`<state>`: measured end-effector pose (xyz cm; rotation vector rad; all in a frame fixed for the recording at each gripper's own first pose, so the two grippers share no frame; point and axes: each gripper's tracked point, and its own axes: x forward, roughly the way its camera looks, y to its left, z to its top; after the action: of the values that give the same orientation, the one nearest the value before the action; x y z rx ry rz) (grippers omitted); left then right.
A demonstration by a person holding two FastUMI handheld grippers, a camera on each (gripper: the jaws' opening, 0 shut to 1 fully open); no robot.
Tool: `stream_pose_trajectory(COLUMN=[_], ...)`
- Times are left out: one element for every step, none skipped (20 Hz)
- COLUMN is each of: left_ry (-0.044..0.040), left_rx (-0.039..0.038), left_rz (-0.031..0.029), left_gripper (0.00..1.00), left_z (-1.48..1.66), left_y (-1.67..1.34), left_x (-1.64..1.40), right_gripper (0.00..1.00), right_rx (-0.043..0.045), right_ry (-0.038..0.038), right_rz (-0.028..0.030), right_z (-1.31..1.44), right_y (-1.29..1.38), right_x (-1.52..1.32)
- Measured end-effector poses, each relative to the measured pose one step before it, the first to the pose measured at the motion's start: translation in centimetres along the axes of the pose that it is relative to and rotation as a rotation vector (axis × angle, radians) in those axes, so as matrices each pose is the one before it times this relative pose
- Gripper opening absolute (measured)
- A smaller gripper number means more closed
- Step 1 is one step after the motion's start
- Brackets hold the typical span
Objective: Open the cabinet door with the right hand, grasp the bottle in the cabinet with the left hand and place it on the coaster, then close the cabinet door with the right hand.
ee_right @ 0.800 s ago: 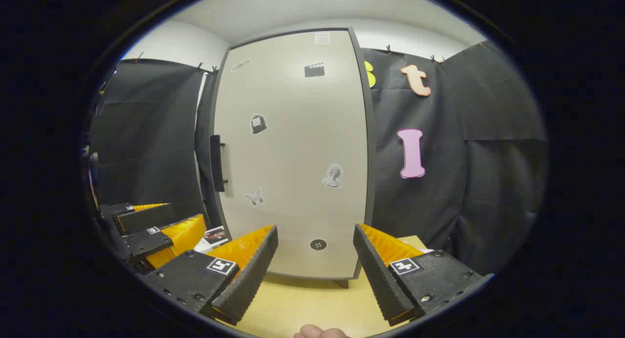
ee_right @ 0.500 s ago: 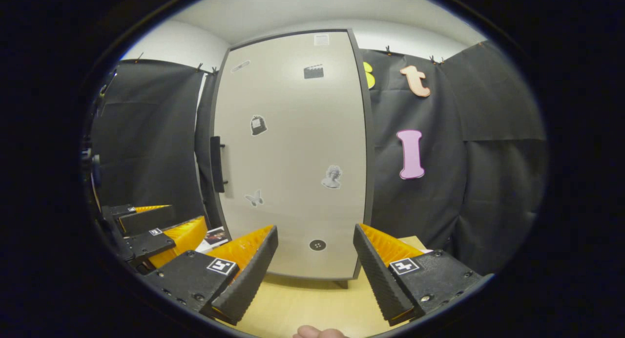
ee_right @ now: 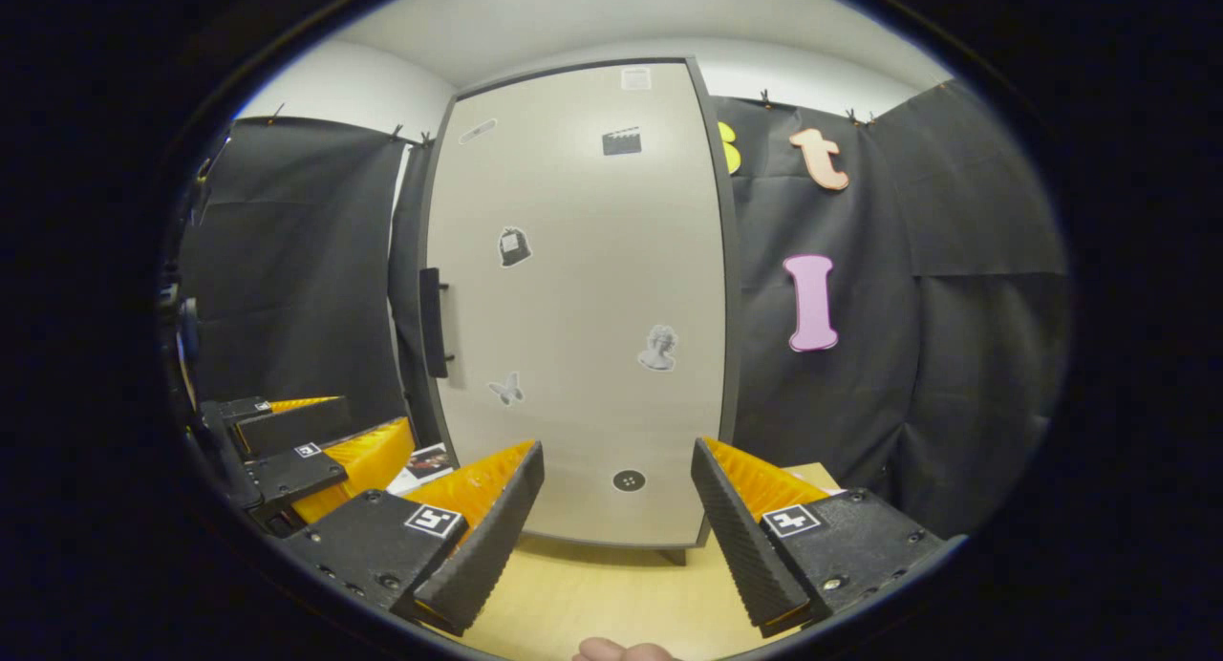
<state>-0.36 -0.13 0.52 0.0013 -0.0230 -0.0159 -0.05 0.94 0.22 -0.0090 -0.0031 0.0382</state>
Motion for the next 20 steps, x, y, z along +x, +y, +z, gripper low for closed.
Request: stream_pose_trajectory(left_ry=[-0.00101,-0.0049,-0.00482,-0.00712,0.00196,0.00718,0.00482,0.0046,-0.00115,-0.00045,0.00663,0.00589,-0.00031,-0.0035,0.00558,0.01701,0.00706,0.00168,0.00299,0.00091], left_rx=[0.00449,0.0027,0.0014,0.00203,0.00423,0.00336,0.00007,-0.00386,-0.00729,-0.00752,-0.00515,-0.0009,0.00289,0.00136,-0.00663,-0.01117,-0.00261,0.00585,0.00816,0.00705], left_rz=[0.00251,-0.00234,-0.00013,0.00086,0.00514,0.0117,0.01483,0.01285,0.00951,0.0112,0.0135,0.00847,0.00925,0.00287,-0.00805,-0.03004,-0.02381,-0.00628,-0.00843,-0.00472], left_gripper=[0.96,0.97,0.97,0.97,1.0,0.96,0.96,0.96,0.96,0.96,0.96,0.96,0.96,0.97,0.96,0.96,0.96,0.97,0.97,0.97], left_z=[-0.035,0.017,0.075,0.084,-0.065,-0.283,-0.121,-0.077,-0.012,0.065,-0.186,-0.195,-0.134,0.009,-0.332,-0.692,-0.431,-0.099,-0.148,-0.209], left_y=[0.375,0.209,0.306,0.454,0.55,0.875,0.823,0.857,0.795,0.832,0.93,0.746,0.787,0.529,0.178,-0.385,-0.263,0.275,0.008,-0.117], left_x=[-0.362,-0.301,-0.461,-0.445,-0.455,-0.705,-0.687,-0.61,-0.71,-0.854,-0.827,-0.837,-0.927,-0.785,-0.728,-0.866,-0.824,-0.748,-0.658,-0.412], right_gripper=[1.0,1.0,0.99,0.99,0.99,0.99,0.99,1.0,0.99,0.99,0.99,0.99,0.99,0.99,0.99,0.99,0.99,0.99,0.99,0.99], right_rx=[-0.00208,-0.00152,-0.00145,-0.00226,-0.00309,-0.0044,-0.00661,-0.00724,-0.00693,-0.00621,-0.00663,-0.00701,-0.00837,-0.00919,-0.00915,-0.00926,-0.01272,-0.0113,-0.00633,-0.00207], right_ry=[-0.00133,-0.00134,0.00108,0.00247,0.00037,0.0003,0.00154,-0.00041,-0.00267,-0.00322,0.00005,0.00075,-0.00183,-0.002,-0.00107,-0.00296,-0.00124,-0.00057,-0.00097,-0.0007], right_rz=[0.01355,0.01637,0.01787,0.01904,0.01919,0.02079,0.02358,0.02552,0.0223,0.02065,0.01917,0.01988,0.01977,0.01646,0.01767,0.01843,0.00844,0.00309,0.00394,0.01062], right_z=[0.142,0.121,0.039,0.074,0.063,0.197,0.101,0.182,0.156,0.149,0.002,0.067,0.07,0.136,0.001,0.146,0.069,0.185,0.095,0.227], right_y=[0.553,0.614,0.694,0.794,0.887,0.984,1.097,1.13,1.068,1.02,0.966,0.971,0.95,0.875,0.818,0.799,0.506,0.399,0.414,0.486], right_x=[0.21,0.312,0.422,0.466,0.599,0.663,0.657,0.758,0.718,0.811,0.794,0.855,0.886,0.951,1.059,1.049,1.216,1.054,1.084,1.046])
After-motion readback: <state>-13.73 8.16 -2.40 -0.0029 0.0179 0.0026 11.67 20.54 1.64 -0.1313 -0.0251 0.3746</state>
